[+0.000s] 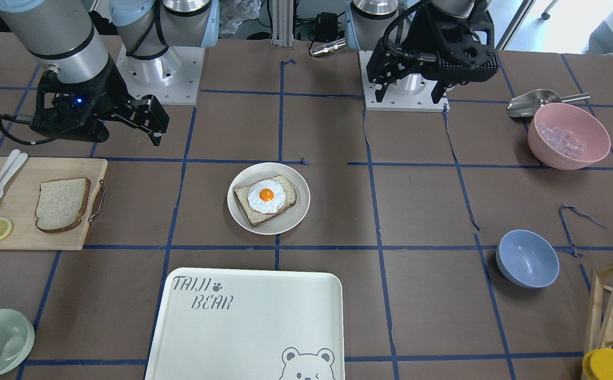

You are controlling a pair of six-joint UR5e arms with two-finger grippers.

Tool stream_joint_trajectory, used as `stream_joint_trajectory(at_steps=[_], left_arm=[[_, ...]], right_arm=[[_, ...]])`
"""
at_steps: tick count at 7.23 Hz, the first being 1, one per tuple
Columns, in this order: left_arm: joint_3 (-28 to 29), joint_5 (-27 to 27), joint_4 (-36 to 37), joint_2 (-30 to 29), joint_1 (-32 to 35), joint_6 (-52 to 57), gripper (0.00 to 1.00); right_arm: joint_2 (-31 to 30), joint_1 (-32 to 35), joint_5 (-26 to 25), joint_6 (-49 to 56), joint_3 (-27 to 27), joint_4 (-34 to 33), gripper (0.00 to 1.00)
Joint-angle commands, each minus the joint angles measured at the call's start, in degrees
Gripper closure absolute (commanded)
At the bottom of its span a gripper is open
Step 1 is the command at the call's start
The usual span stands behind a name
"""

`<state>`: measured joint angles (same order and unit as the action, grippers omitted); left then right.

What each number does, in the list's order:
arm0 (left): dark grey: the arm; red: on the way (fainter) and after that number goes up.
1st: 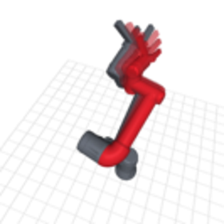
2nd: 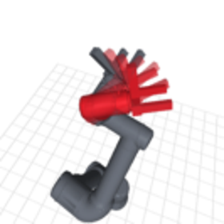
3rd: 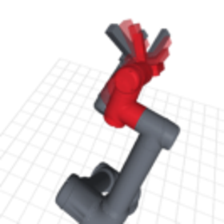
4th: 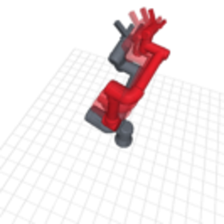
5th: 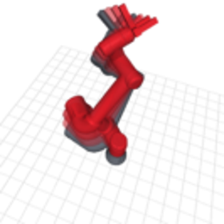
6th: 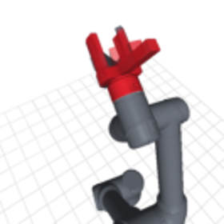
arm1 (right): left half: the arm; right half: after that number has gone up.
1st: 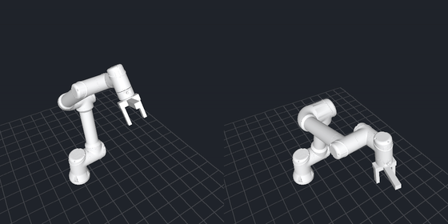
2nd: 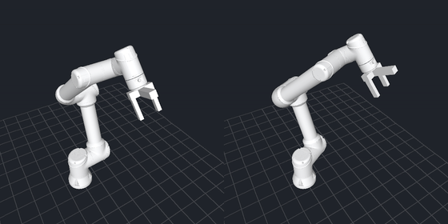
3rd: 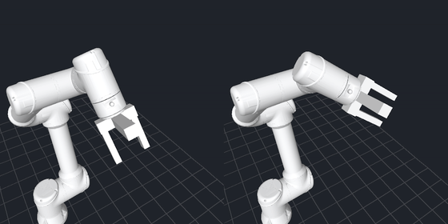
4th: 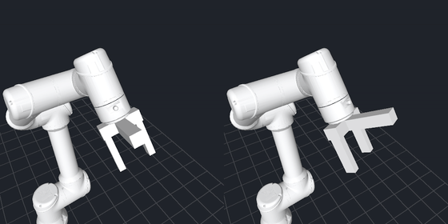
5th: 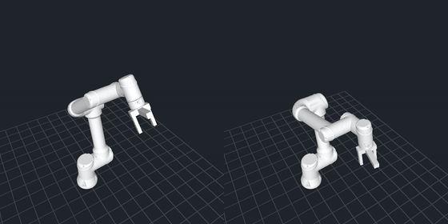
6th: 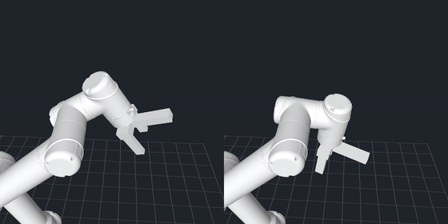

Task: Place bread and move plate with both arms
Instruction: 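Move the right gripper down over the bread slice on the cutting board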

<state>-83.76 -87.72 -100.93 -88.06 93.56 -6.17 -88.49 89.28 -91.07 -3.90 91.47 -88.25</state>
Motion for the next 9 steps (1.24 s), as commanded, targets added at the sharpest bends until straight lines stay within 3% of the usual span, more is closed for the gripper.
stream_joint_trajectory(at_steps=[1, 2, 3, 6, 8, 9], left_arm=[[0.0, -0.1, -0.1, 0.0, 0.0, 0.0, 0.00], [0.0, 0.0, -0.1, 0.0, 0.0, 0.0, 0.00], [0.0, 0.0, 0.0, 0.0, 0.0, 0.0, 0.00], [0.0, -0.1, -0.1, 0.1, 0.0, 0.0, 0.00], [0.1, 0.0, 0.0, 0.0, 0.0, -0.1, 0.00], [0.0, 0.0, -0.1, 0.1, 0.0, 0.0, 0.00]], right_arm=[[2.0, -2.8, -3.8, 2.6, 0.1, -0.7, 0.00], [3.1, -5.6, -3.9, 2.8, 0.4, -1.5, 0.03], [4.4, -9.4, -3.7, 4.1, 1.7, -3.2, 0.18], [8.0, -12.6, -6.0, 6.8, 11.4, -22.3, 0.18], [12.6, -12.9, -9.8, 7.0, 13.6, -28.4, 0.21], [14.2, -14.1, -9.8, 7.1, 13.8, -28.7, 0.31]])
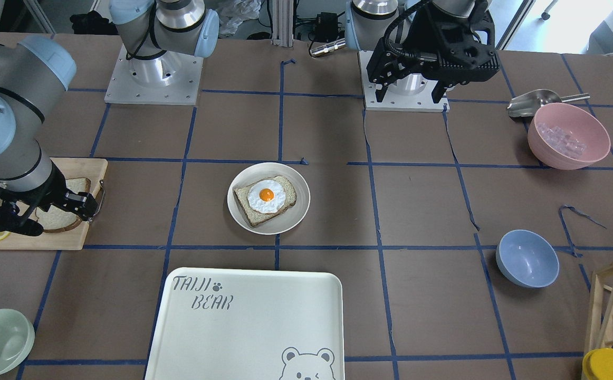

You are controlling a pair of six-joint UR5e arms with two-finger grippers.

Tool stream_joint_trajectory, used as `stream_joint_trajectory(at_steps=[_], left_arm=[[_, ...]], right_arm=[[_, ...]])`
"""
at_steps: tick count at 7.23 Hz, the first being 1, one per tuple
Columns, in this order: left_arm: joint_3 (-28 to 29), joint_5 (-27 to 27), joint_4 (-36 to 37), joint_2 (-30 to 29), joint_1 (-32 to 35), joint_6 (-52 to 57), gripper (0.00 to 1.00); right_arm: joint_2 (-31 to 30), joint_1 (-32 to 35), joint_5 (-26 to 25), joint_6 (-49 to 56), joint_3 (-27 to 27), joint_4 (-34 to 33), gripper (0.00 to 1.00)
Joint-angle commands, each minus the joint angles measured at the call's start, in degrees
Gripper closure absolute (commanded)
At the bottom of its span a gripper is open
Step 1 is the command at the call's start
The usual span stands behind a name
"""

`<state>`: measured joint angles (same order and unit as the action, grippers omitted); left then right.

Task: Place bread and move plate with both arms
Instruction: 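Move the right gripper down over the bread slice on the cutting board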

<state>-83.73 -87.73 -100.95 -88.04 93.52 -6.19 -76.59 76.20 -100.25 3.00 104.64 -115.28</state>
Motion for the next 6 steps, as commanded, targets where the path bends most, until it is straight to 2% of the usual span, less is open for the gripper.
stream_joint_trajectory(at_steps=[1, 2, 4, 6], left_arm=[[0.0, 0.0, 0.0, 0.1, 0.0, 0.0, 0.00], [0.0, -0.1, -0.2, 0.1, 0.0, 0.0, 0.00], [0.0, 0.0, 0.0, 0.1, 0.0, 0.0, 0.00], [0.0, 0.0, -0.1, 0.1, 0.0, 0.0, 0.00]], right_arm=[[3.3, -1.8, -1.9, 0.2, 0.8, -1.8, 0.31], [4.6, -1.8, -4.2, 0.1, 0.8, -2.7, 0.31], [6.3, -2.3, -4.9, 0.1, 0.8, -2.8, 0.36], [7.8, -2.7, -4.9, 0.0, 0.8, -2.8, 0.36]])
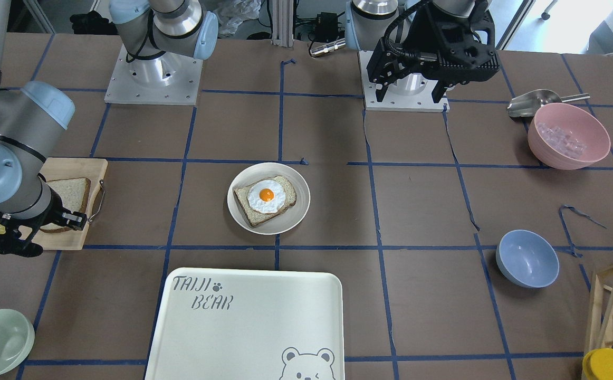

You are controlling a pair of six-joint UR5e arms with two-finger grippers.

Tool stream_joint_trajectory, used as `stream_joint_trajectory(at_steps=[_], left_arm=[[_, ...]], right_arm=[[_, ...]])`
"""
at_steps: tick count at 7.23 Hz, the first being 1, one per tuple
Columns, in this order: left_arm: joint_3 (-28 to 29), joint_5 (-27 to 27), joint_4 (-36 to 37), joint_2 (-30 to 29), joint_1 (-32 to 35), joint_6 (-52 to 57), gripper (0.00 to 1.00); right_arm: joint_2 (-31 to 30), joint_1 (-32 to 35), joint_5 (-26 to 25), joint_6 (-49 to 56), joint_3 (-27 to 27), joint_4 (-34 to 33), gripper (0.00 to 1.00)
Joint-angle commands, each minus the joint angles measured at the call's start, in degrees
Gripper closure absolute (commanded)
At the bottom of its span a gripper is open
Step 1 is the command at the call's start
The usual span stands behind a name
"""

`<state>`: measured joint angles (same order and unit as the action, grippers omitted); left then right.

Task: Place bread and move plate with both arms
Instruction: 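Move the right gripper down over the bread slice on the cutting board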

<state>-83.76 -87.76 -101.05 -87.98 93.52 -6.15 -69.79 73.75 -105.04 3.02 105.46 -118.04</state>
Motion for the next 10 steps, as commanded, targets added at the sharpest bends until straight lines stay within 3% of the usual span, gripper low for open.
stream_joint_trajectory(at_steps=[1, 10], left_arm=[[0.0, 0.0, -0.1, 0.0, 0.0, 0.0, 0.00], [0.0, 0.0, 0.0, -0.1, 0.0, 0.0, 0.00]], right_arm=[[1.5, -0.4, -0.1, -0.1, 0.0, 0.0, 0.37], [2.7, -1.3, -1.3, -0.7, 1.4, 0.1, 0.44]])
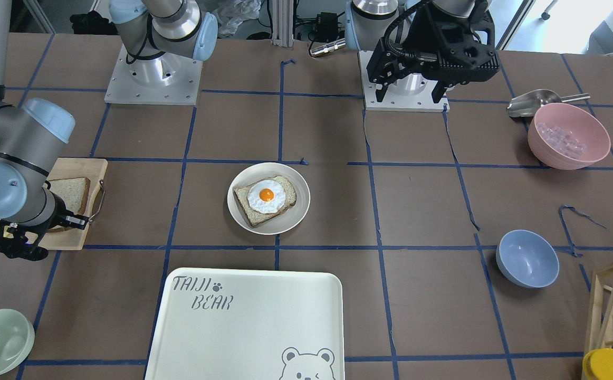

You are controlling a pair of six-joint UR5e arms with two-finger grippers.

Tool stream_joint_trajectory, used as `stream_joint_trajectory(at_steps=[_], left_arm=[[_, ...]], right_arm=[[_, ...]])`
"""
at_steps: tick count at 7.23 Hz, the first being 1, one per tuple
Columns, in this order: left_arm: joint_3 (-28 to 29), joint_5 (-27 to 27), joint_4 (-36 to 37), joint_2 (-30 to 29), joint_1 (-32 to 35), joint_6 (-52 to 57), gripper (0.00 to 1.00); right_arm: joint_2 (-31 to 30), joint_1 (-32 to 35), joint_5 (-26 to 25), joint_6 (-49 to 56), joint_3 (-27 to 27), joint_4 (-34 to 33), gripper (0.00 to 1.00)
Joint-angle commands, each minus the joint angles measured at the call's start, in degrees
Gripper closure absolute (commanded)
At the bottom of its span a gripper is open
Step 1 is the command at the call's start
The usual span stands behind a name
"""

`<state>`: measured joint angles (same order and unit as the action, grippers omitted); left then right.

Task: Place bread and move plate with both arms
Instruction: 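Grasp the bread slice edge with the right gripper and lift it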

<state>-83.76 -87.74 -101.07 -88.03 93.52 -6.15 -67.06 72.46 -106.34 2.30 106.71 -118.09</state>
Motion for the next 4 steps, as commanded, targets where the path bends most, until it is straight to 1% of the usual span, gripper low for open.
stream_joint_trajectory(at_steps=[1, 2, 3, 4], left_arm=[[0.0, -0.1, 0.0, 0.0, 0.0, 0.1, 0.00], [0.0, 0.0, 0.0, 0.0, 0.0, 0.0, 0.00], [0.0, 0.0, 0.0, 0.0, 0.0, 0.0, 0.00], [0.0, -0.1, 0.1, 0.0, 0.0, 0.0, 0.00]], right_arm=[[0.0, -0.1, 0.1, -0.2, 0.3, 0.3, 0.43], [0.0, 0.0, 0.1, -0.2, 0.6, 0.3, 0.43], [0.0, -0.2, 0.1, -0.1, 0.9, 0.4, 0.46], [-0.1, -0.4, 0.3, 0.2, 1.1, 0.5, 0.85]])
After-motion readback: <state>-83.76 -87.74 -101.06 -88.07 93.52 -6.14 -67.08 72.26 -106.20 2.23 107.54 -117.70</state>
